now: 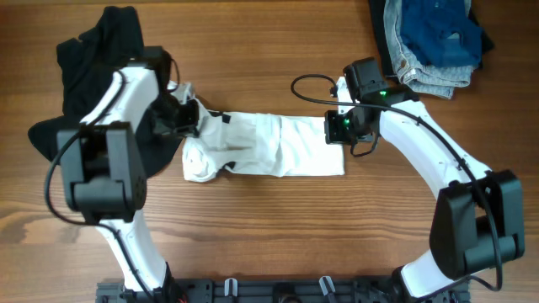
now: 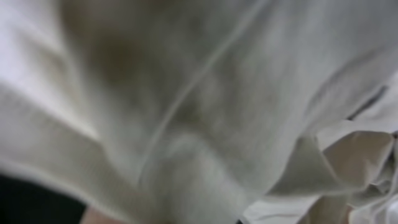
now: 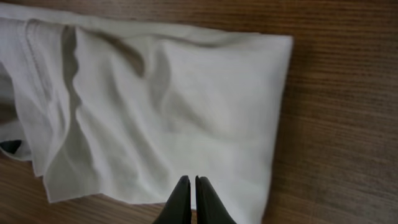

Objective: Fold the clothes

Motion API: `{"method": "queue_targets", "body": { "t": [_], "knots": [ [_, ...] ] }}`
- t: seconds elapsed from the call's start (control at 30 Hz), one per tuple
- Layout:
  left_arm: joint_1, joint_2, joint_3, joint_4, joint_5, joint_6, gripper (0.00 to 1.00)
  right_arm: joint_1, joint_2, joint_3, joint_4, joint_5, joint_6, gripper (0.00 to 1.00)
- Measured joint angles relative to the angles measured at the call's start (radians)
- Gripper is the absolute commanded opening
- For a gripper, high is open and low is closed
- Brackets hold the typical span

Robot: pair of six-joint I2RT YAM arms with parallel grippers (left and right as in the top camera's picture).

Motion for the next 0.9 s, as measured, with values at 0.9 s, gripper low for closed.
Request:
{"method": "queue_targets", "body": {
  "t": [0.9],
  "knots": [
    [-0.154, -0.208, -0.002, -0.073, -0.060, -0.016, 0.04, -0.062, 0.229, -0.028, 0.159, -0.275, 0.004, 0.04]
  ]
}}
